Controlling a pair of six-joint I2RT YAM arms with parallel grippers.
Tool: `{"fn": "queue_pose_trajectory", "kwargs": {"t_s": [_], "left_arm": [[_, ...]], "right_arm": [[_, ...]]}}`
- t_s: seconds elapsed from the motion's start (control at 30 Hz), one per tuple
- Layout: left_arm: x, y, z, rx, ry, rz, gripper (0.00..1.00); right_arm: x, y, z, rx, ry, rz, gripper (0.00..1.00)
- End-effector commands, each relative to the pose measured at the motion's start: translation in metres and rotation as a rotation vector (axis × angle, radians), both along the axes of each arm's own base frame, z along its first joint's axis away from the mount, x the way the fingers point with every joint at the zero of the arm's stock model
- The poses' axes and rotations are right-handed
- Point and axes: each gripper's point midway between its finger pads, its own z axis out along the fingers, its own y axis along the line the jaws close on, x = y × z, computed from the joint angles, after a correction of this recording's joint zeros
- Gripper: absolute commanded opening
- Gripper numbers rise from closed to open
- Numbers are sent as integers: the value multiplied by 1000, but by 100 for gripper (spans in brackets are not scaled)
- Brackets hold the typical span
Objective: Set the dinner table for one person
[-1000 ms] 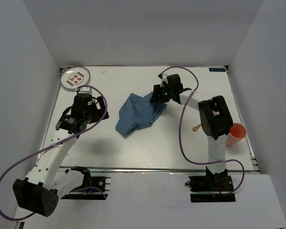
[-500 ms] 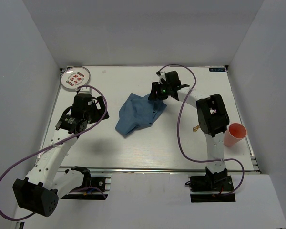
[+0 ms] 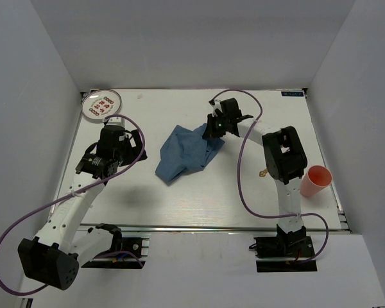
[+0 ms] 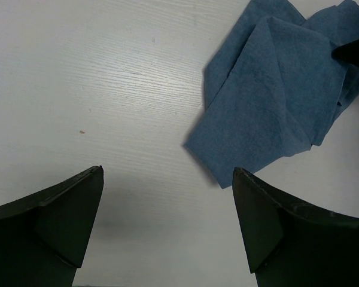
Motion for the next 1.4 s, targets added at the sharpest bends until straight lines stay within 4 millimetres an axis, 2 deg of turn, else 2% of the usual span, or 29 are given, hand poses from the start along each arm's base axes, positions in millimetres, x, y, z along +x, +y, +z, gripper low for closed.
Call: {"fn": "queue_pose_trajectory", "kwargs": {"t_s": [0.0,0.1,0.13,0.2,0.23,0.3,0.33,0.37,0.4,0.43,0.47,0.5,0.53,0.57,0.63,0.67,0.7,0.87,0.9,0.93,0.97,1.0,1.03,1.07,1.1,1.2,1.23,1.3,1.37], "left_arm": [[1,-2,4,-5,-9,-11,98],[1,-2,3,-4,-6,-13,98],[1,-2,3,-1,-3,-11,98],[1,-2,2,1,1,-10,98],[1,-1,2,4,1,-6,98],[1,1,3,6,0,2,98],[1,3,4,12,-8,10,98],[0,3,4,10,-9,11,98],[0,3,4,12,-10,13,98],[0,4,5,13,-13,15,98],[0,4,6,14,-17,18,98],[0,4,6,14,-14,19,98],[0,5,7,16,-16,22,98],[-1,5,6,15,-15,23,98],[0,5,8,12,-25,23,98],[0,5,10,10,-31,23,98],[0,5,11,8,-34,24,98],[-2,7,15,5,-48,31,98],[-2,7,15,5,-48,33,98],[-2,7,15,3,-49,34,98],[-2,7,15,1,-50,34,98],[-2,7,15,0,-50,35,98],[-3,7,15,-1,-49,36,98],[-3,7,14,-4,-48,41,98],[-4,8,15,-5,-50,46,98],[-4,8,16,-26,-43,77,98],[-5,8,18,-41,-44,87,98],[-3,4,19,-94,-42,124,98],[-3,-3,7,-170,-22,184,98]], "right_arm": [[3,12,26,25,-54,20,0],[22,18,56,24,-95,16,0],[48,24,86,37,-163,-7,0],[73,17,93,11,-141,-55,0],[105,17,167,76,-284,-90,0],[123,7,218,158,-358,-115,0],[118,9,252,219,-416,-83,0],[117,6,266,250,-449,-88,0],[103,-3,346,347,-642,-90,0],[89,-4,364,386,-695,-60,0],[81,-3,335,386,-661,-36,0],[56,-5,379,421,-780,14,0],[43,-3,384,423,-796,62,0],[32,1,364,416,-771,114,0],[-10,1,388,464,-877,226,0],[-20,-2,383,460,-887,249,0],[-42,-2,367,461,-860,316,0],[-88,-3,302,369,-720,464,0],[-90,-10,253,331,-627,393,0],[-96,-16,237,324,-605,357,0],[-106,-21,242,352,-624,323,0],[-120,-27,197,335,-517,289,0],[-133,-29,184,351,-476,284,0],[-150,-25,189,412,-486,298,16],[-177,-27,157,429,-400,332,38],[-206,-29,151,455,-394,337,44],[-215,-34,149,452,-399,326,55],[-217,-40,146,430,-389,275,78],[-211,-44,147,403,-382,206,80]]}}
